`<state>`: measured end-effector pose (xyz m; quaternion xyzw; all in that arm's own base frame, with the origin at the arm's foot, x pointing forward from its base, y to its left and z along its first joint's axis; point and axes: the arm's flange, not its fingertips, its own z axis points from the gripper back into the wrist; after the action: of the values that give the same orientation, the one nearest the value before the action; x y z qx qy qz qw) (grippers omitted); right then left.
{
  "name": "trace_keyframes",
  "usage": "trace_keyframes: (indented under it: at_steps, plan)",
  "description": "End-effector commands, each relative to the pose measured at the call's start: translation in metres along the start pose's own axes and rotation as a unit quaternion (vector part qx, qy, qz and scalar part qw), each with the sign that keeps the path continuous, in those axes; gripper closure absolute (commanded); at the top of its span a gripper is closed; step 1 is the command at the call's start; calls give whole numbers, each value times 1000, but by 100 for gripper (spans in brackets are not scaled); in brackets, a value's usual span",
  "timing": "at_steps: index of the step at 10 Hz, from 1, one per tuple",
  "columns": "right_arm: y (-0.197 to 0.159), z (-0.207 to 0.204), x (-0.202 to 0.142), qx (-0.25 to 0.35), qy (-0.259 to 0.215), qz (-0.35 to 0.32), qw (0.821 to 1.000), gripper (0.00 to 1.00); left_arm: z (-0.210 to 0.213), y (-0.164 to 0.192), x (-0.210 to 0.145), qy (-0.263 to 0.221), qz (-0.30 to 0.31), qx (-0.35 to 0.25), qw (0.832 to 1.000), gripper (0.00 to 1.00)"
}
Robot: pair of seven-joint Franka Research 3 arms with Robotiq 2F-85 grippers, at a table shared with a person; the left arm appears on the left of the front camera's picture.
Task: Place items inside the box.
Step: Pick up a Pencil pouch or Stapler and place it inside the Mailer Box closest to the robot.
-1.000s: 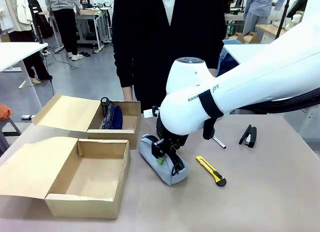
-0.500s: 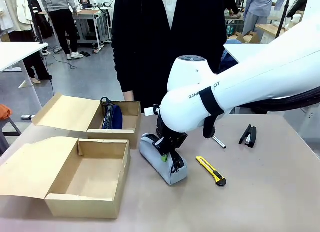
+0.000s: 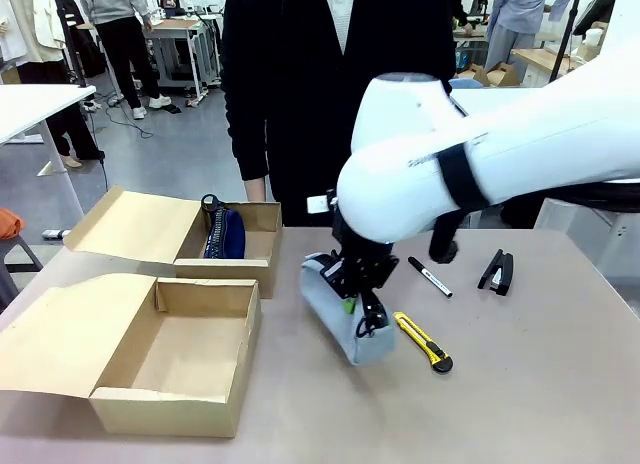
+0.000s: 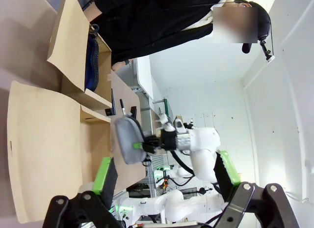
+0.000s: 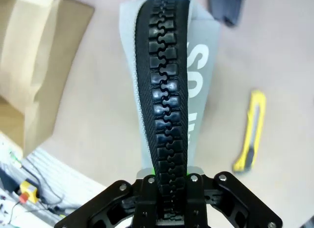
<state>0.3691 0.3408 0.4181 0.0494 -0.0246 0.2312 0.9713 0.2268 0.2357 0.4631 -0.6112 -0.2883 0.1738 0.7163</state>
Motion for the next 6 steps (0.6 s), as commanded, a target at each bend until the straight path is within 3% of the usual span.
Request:
trace_keyframes:
  at_steps: [1,2,3,4,5,6]
  plan:
    - [18,63,-76,3,8,-21,1000,100,1,-1,-1,-1,-10,-8,1000,0]
    - [28,78,-108,21,5,26,999,100,1,-1,-1,-1,-10,-8,1000,0]
    - [27,81,-120,30,-52,53,997,100,1,-1,-1,-1,-10,-8,1000,0]
    - [23,61,-71,2,10,-5,1000,100,1,-1,-1,-1,-10,-8,1000,0]
    - [23,61,-71,2,10,-5,1000,100,1,-1,-1,-1,-10,-8,1000,0]
    - [38,88,-113,5,-17,17,1000,93,1,-1,-1,-1,-10,-8,1000,0]
